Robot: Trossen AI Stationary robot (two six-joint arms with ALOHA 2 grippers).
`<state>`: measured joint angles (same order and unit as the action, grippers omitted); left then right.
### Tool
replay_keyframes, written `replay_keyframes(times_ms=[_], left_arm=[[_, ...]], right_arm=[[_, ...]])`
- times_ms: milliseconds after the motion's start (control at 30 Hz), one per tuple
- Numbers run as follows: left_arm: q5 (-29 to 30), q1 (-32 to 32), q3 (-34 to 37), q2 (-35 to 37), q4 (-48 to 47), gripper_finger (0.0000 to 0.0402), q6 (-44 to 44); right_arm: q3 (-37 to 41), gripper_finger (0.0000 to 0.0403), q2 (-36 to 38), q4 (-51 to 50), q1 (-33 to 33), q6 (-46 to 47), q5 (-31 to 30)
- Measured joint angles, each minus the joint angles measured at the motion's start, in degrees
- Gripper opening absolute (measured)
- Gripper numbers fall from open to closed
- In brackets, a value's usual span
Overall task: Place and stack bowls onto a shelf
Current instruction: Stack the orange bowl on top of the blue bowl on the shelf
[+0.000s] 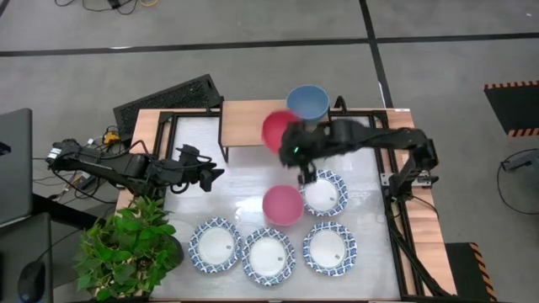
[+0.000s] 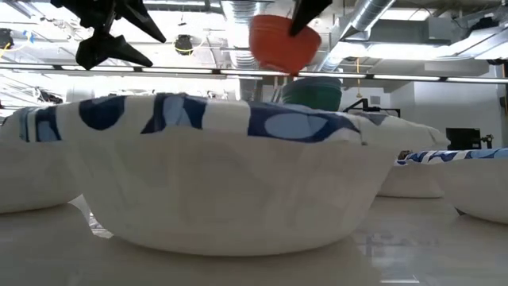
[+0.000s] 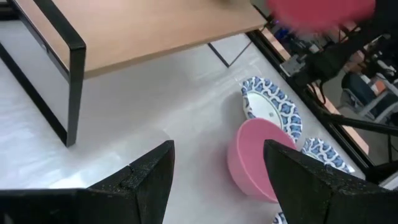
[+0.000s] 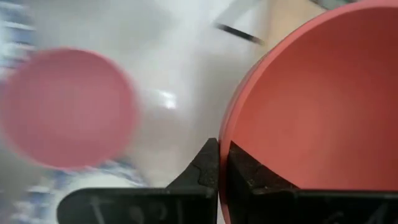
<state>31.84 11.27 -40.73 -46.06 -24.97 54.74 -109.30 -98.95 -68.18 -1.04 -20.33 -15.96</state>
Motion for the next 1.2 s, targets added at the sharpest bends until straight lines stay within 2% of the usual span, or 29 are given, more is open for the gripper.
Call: replay_keyframes(times_ms=[167, 267, 400, 533, 700, 867, 1200], left_arm=[[0.1, 0.0, 0.0, 0.0, 0.2, 0.0234, 0.2], [0.0, 0.0, 0.0, 0.0, 0.1, 0.0234, 0.4], [-0.2, 0.0, 0.0, 0.0, 0.0, 0.0234, 0.5], [-0.5, 0.0, 0.0, 0.0, 0.0, 0.0234, 0.5], [-0.5, 0.0, 0.0, 0.0, -0.1, 0.0234, -0.3], [-0.5, 0.0, 0.0, 0.0, -0.3, 0.0234, -0.5], [-0.3, 0.0, 0.0, 0.0, -1.8, 0.0234, -0.5]], right_arm=[[0.0, 0.0031, 2.5, 0.4, -7.5, 2.2, -10.6], [0.0, 0.0029, 2.5, 0.4, -12.8, 2.0, -12.3], [0.0, 0.0029, 1.2, -1.3, -19.2, 0.8, -5.6], [0.1, 0.0029, 0.1, -2.3, -22.7, -0.2, 1.0], [0.0, 0.0030, 0.3, -0.1, -24.2, -2.0, 4.1], [0.0, 0.0030, 0.3, -1.0, -25.9, -1.8, 11.3], [0.6, 0.0044, 0.3, -1.8, -27.0, -1.9, 12.3]])
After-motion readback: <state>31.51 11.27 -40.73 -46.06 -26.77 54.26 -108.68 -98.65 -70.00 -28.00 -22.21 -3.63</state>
